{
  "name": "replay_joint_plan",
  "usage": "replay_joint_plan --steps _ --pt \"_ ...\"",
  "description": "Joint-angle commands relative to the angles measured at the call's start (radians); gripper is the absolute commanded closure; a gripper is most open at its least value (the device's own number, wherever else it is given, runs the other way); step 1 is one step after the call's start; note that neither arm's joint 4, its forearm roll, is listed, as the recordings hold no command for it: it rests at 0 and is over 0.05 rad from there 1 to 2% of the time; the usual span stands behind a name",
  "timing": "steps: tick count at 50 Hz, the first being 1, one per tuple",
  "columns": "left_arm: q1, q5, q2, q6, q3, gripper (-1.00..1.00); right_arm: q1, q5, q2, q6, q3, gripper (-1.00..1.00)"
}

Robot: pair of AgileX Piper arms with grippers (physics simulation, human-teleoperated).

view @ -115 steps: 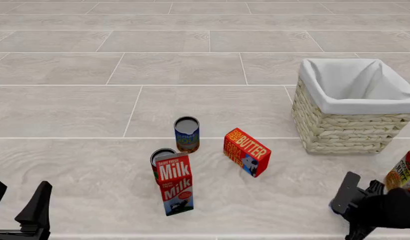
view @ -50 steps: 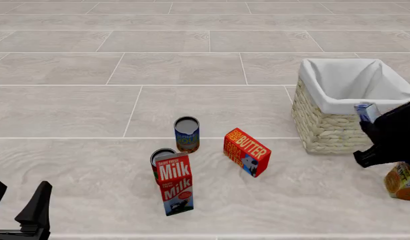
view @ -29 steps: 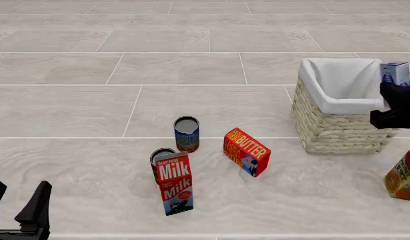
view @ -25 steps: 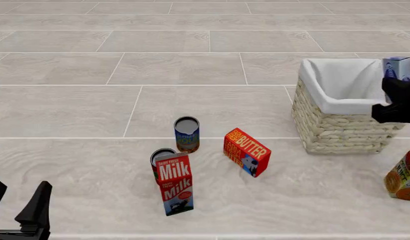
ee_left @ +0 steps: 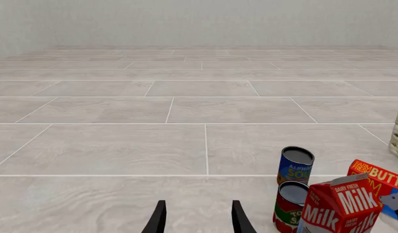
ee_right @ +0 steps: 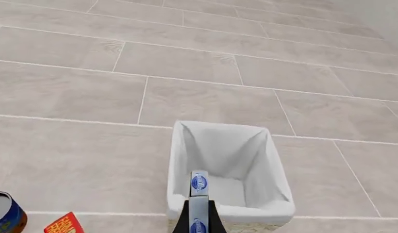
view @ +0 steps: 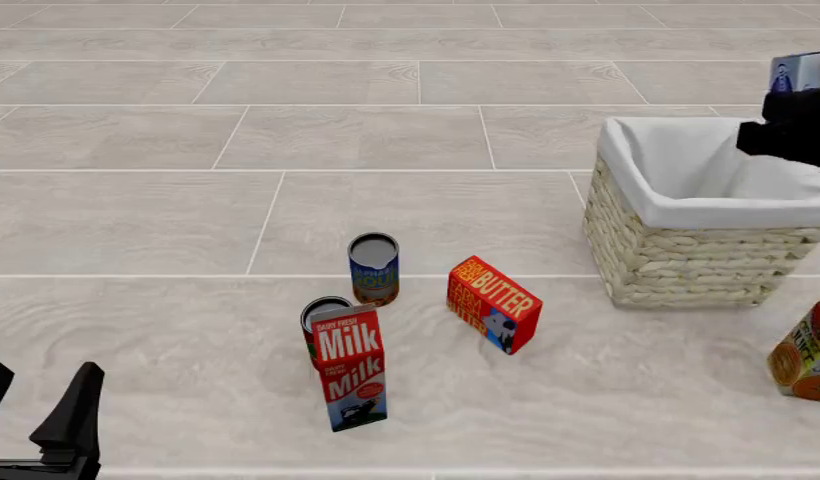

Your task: Pick the cream cheese and place it in the basket.

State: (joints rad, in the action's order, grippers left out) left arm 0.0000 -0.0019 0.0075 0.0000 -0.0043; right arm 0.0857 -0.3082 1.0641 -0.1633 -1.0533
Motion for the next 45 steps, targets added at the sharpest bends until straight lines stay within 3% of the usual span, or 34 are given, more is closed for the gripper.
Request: replay_joint_plan --steps 1,3,7,19,21,29,45 --pt "0.000 0.000 0.000 0.000 0.000 -1.00 0.021 0.011 0.130 0.041 -0.113 1.00" --pt "0.000 0.000 0.000 0.000 0.000 -1.00 0.023 0.010 0.140 0.044 -0.122 1.00" --pt "0.000 0.000 0.000 0.000 0.000 -1.00 0.044 0.012 0.189 0.117 -0.168 1.00" --pt "0.000 0.000 0.000 0.000 0.000 -1.00 0.062 -0.002 0.325 0.098 -0.236 1.00" --pt "0.000 0.000 0.000 0.000 0.000 -1.00 0.067 -0.009 0.348 0.122 -0.258 1.00" --pt "0.000 0.000 0.000 0.000 0.000 -1.00 0.078 -0.037 0.419 0.122 -0.320 1.00" --pt "0.000 0.000 0.000 0.000 0.000 -1.00 0.093 -0.044 0.485 0.124 -0.379 1.00"
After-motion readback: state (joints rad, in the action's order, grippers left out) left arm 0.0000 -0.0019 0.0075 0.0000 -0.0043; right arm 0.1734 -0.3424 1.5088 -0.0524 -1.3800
